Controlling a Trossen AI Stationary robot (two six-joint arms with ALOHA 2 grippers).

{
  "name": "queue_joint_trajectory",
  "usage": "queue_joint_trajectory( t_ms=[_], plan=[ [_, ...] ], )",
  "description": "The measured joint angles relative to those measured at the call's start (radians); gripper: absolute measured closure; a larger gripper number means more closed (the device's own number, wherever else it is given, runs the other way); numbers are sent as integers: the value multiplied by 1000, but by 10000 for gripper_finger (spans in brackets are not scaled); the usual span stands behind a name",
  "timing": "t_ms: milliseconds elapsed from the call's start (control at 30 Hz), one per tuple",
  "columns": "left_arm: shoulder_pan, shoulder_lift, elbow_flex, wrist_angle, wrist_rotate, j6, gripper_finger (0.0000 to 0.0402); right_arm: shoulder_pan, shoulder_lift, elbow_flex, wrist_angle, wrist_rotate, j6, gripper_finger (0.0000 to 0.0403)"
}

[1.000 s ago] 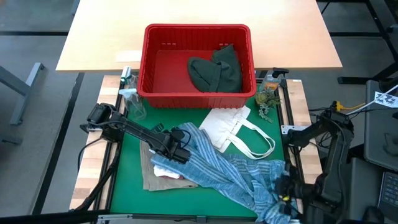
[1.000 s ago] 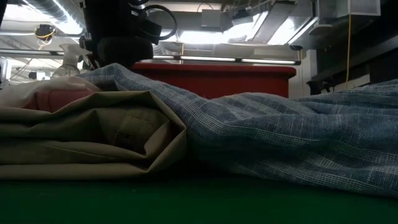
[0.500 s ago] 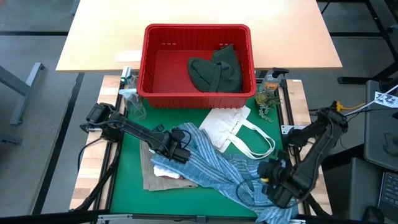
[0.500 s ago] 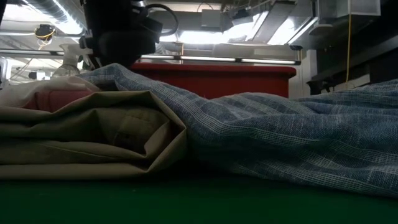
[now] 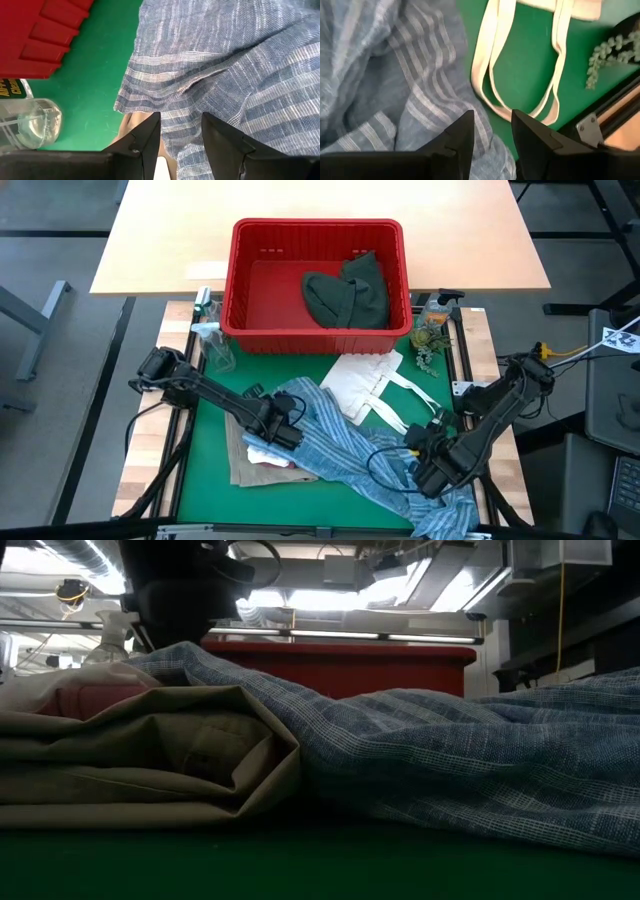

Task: Fold Laundry from Bin
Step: Fold the blue polo shirt

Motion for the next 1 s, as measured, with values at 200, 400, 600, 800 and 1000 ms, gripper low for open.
queue_joint_trajectory(
  t_ms=[200, 400, 600, 800, 1000],
  plan=[
    [-22, 0, 0, 0, -26, -1, 264, -40, 2, -75, 0, -89, 111, 271],
    [-43, 0, 0, 18, -54, -2, 264, -74, 2, -203, 9, -183, 174, 271],
    [-54, 0, 0, 45, -54, -2, 264, -91, 3, -252, 36, -271, 187, 271],
    [-54, 0, 0, 46, -54, -2, 264, -88, 3, -255, 52, -349, 187, 271],
    [-54, 0, 0, 47, -54, -3, 264, -91, 3, -255, 63, -296, 186, 272]
  ],
)
